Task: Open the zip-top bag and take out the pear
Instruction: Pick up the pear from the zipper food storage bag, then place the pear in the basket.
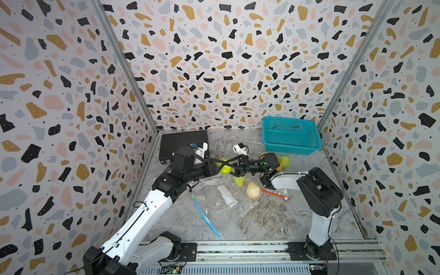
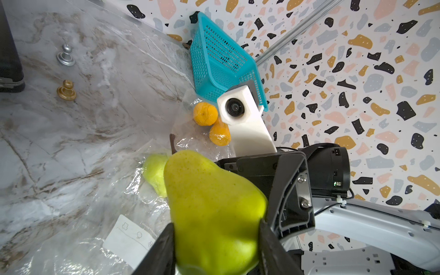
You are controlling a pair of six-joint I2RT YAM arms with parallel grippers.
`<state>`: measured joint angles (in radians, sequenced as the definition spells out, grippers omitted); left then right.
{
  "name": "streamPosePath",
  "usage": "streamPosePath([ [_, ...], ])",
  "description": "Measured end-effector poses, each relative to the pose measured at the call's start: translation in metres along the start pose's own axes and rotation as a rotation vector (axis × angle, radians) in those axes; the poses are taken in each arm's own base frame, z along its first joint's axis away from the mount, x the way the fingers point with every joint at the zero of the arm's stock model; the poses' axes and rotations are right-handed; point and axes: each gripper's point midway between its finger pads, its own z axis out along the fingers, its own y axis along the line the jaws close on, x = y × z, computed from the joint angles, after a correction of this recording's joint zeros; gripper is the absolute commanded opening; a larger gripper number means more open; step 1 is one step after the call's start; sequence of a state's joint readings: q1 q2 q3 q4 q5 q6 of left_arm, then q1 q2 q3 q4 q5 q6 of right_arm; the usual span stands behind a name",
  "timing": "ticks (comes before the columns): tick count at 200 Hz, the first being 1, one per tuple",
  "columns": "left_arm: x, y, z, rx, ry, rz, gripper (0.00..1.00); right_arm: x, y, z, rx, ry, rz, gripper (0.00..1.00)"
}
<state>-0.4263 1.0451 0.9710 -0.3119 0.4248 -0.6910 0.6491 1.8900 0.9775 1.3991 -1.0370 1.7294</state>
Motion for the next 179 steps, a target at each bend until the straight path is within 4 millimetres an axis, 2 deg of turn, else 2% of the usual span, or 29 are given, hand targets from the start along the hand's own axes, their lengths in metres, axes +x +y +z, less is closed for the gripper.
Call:
streamPosePath([
  [8, -0.002, 0.003, 0.0, -0.017, -0.009, 0.005, 0.7, -0.001, 0.0, 0.0, 0.0, 0.003, 0.008, 0.67],
  [33, -0.007, 0.014, -0.004, -0.052, -0.024, 0.021, 0.78, -0.015, -0.002, -0.007, 0.007, -0.018, 0.029, 0.67],
  [37, -0.008, 0.016, -0.005, -0.058, -0.024, 0.021, 0.89, -0.019, -0.002, -0.009, 0.007, -0.024, 0.029, 0.66],
  [51, -0.014, 0.026, -0.011, -0.092, -0.035, 0.011, 1.0, -0.04, 0.0, -0.021, 0.008, -0.062, 0.03, 0.64],
  [70, -0.027, 0.037, -0.025, -0.142, -0.065, 0.008, 0.99, -0.082, 0.002, -0.047, 0.01, -0.143, 0.023, 0.61],
  [91, -0.036, 0.032, -0.048, -0.172, -0.103, 0.056, 0.99, -0.138, 0.004, -0.095, 0.029, -0.274, 0.015, 0.59],
  [107, -0.037, 0.017, -0.067, -0.156, -0.131, 0.132, 0.99, -0.181, -0.001, -0.145, 0.075, -0.402, 0.022, 0.61],
  [128, -0.028, 0.009, -0.084, -0.15, -0.142, 0.209, 0.99, -0.223, -0.007, -0.211, 0.163, -0.563, 0.025, 0.61],
  [152, -0.01, 0.018, -0.088, -0.173, -0.106, 0.243, 0.99, -0.262, -0.015, -0.279, 0.341, -0.742, 0.022, 0.64],
  [165, -0.001, 0.027, -0.085, -0.19, -0.076, 0.239, 0.99, -0.28, -0.019, -0.305, 0.485, -0.812, 0.012, 0.64],
  [179, 0.006, 0.033, -0.082, -0.203, -0.049, 0.226, 0.99, -0.295, -0.021, -0.325, 0.652, -0.859, -0.019, 0.64],
])
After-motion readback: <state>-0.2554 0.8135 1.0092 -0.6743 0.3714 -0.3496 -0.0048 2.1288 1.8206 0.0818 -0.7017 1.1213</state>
